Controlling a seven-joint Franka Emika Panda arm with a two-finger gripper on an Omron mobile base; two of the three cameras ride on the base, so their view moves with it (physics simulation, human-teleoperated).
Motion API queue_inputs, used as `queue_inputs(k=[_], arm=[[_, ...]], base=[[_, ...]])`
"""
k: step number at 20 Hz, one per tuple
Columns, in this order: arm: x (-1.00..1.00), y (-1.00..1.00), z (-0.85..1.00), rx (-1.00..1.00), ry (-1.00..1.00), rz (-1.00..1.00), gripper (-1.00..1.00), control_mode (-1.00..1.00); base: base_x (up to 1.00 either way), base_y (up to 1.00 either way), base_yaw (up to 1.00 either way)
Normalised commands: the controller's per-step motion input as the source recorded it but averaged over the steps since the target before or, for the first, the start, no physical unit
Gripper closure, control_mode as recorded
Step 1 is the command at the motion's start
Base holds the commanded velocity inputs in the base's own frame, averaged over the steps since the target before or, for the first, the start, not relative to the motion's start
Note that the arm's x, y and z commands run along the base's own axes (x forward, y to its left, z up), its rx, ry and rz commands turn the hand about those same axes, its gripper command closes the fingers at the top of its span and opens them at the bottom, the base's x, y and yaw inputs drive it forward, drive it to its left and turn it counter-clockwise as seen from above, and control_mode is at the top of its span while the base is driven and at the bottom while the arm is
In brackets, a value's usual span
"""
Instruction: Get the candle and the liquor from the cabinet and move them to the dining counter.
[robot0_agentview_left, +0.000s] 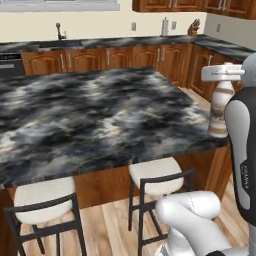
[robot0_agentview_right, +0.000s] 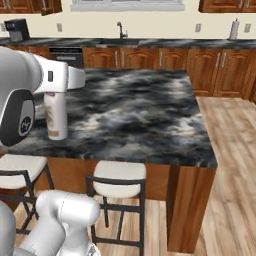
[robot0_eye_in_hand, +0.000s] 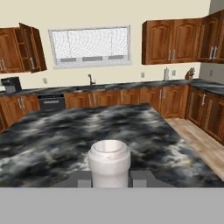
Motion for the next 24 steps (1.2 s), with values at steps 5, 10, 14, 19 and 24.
queue_inputs(k=[5,10,14,19,24], arm=[[0.0,0.0,0.0,0.0,0.0,0.0,1.0,1.0],[0.0,0.0,0.0,0.0,0.0,0.0,1.0,1.0],[0.0,0.0,0.0,0.0,0.0,0.0,1.0,1.0],[0.0,0.0,0.0,0.0,0.0,0.0,1.0,1.0],[0.0,0.0,0.0,0.0,0.0,0.0,1.0,1.0]], base=[[0.66,-0.17,-0.24],[0.54,-0.21,-0.06],[0.5,-0.27,0.02],[0.75,-0.34,0.08],[0.67,-0.32,0.12]])
